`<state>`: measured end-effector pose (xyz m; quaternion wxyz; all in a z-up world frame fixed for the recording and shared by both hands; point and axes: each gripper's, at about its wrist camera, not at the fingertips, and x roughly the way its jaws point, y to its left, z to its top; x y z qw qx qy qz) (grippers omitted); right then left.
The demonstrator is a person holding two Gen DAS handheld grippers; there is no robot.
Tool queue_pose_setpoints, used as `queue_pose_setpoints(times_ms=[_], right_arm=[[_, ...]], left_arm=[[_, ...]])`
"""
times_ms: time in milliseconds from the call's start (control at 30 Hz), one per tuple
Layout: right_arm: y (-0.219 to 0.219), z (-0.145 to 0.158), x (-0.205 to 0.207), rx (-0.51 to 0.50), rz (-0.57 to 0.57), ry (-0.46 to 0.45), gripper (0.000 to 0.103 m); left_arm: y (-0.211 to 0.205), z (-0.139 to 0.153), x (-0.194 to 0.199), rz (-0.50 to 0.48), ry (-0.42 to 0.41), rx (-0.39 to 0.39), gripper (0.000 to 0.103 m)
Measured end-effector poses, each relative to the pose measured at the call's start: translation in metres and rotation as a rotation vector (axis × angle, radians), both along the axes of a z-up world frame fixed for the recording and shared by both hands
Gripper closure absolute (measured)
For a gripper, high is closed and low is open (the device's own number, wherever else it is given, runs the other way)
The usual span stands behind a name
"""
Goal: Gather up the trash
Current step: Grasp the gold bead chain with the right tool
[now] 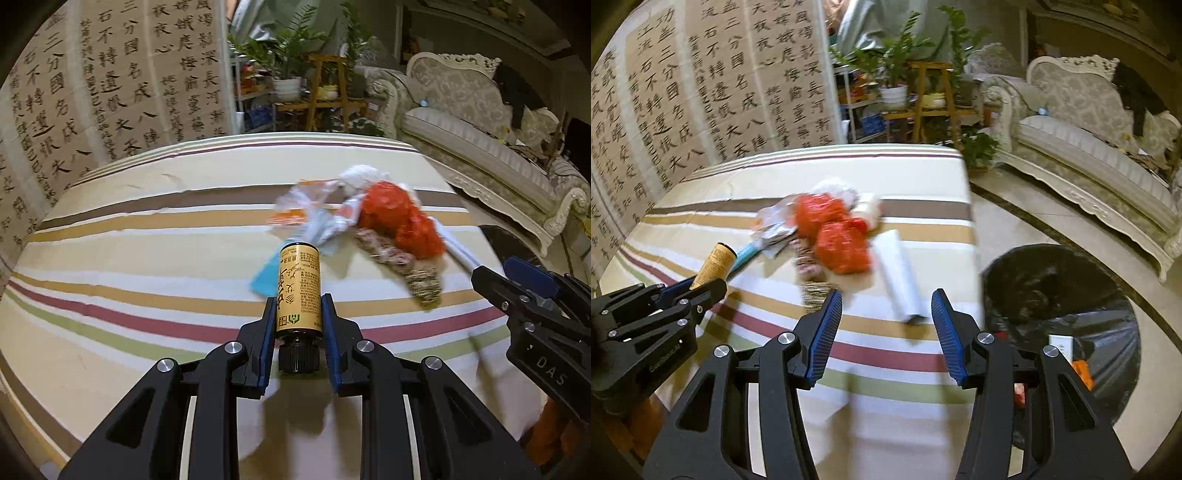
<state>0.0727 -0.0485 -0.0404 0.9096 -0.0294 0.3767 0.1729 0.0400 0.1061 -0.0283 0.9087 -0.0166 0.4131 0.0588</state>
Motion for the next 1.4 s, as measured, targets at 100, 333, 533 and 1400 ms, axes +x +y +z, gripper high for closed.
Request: queue_pose_setpoints(times_ms=[100, 333, 533, 1400], right_arm=[[0.016, -0.004, -0.001, -0.015, 0.029, 0.014, 0.054], [0.043, -0.009, 0.004, -0.054, 0.064, 0.044, 0.054], [0.062, -0.017, 0.008, -0.103, 0.092, 0.081, 0.076], [-0.029, 0.007, -0.015, -0.061, -0.113, -0.031, 0.083]], left_arm=[[0.016, -0.001, -0.007, 0.037, -0.008, 0.014, 0.078], [0.041, -0.003, -0.016, 0.095, -0.020, 0.025, 0.078], [0.051, -0.005, -0.018, 0.106, -0.018, 0.005, 0.078], [-0.022, 0.007, -0.012, -0.048, -0.065, -0.038, 0.078]])
